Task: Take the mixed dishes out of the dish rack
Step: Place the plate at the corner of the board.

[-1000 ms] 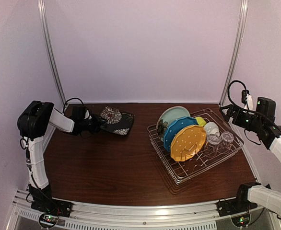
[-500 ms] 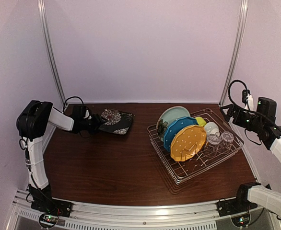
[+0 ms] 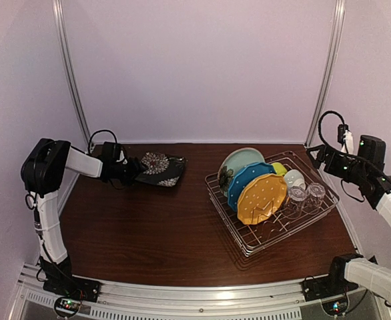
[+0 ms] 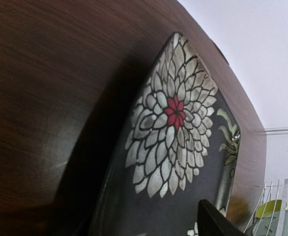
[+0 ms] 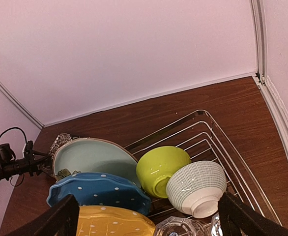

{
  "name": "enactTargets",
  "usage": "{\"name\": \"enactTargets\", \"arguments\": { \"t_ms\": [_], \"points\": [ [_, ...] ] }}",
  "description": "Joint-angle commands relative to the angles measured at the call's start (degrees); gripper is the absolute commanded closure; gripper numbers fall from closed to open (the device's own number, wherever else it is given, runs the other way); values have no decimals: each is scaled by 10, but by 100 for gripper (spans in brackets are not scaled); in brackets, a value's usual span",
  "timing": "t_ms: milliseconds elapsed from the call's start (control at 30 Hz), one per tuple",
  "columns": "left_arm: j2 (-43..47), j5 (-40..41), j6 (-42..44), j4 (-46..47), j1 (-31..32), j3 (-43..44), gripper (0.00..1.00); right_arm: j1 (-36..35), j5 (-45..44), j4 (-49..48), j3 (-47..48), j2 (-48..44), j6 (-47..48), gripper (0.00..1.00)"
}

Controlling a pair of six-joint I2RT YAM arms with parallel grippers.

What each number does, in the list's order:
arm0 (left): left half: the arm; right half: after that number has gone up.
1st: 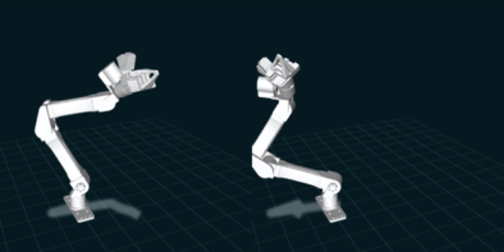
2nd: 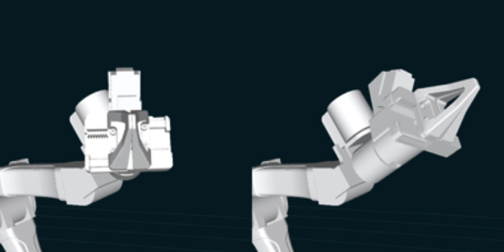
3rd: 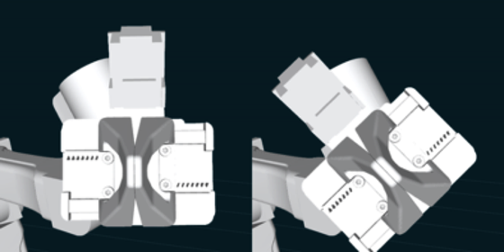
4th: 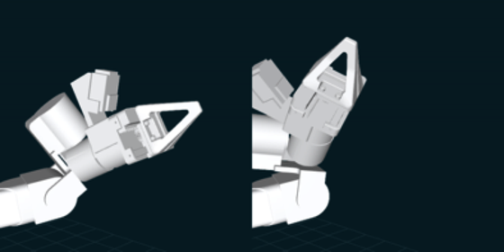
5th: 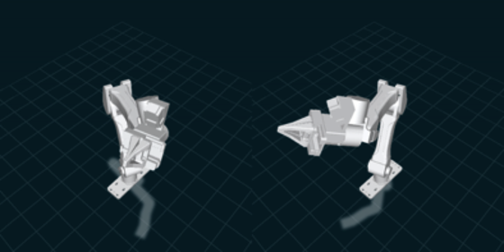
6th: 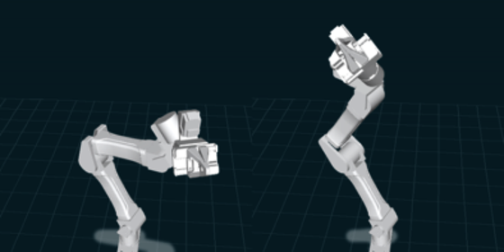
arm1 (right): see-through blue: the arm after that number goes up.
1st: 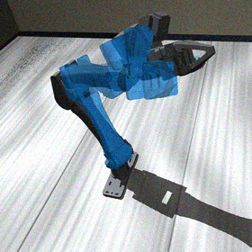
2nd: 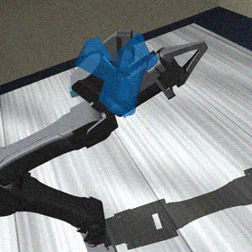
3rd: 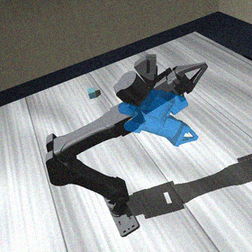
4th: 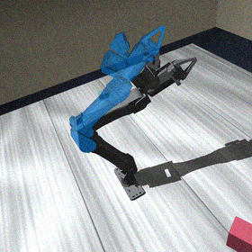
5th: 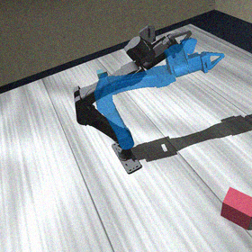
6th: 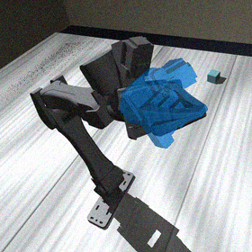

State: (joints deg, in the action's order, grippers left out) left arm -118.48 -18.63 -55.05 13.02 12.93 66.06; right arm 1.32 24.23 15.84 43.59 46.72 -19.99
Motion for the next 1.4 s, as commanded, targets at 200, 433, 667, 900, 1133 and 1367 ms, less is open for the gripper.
{"name": "enactTargets", "arguments": {
  "t_ms": [200, 433, 667, 900, 1133, 1367],
  "points": [
    [31, 56, 27, -82, 22, -14, 32, 3, -7, 6, -4, -13, -7, 0],
    [41, 66, 31, -89, 37, -26, 32, 3, -8, 4, -7, -14, -7, 0],
    [47, 93, 26, -108, 36, -29, 27, 3, -8, 6, -10, -18, -6, 0],
    [61, 128, 41, -160, 37, -10, 18, 3, -11, 10, -12, -22, -2, 0],
    [112, 164, 66, -180, 38, -13, 7, 3, -8, 4, -19, -23, -3, 0],
    [210, 177, 104, -161, 62, -19, 7, 3, -9, 9, -18, -25, 8, 0]
  ]
}}
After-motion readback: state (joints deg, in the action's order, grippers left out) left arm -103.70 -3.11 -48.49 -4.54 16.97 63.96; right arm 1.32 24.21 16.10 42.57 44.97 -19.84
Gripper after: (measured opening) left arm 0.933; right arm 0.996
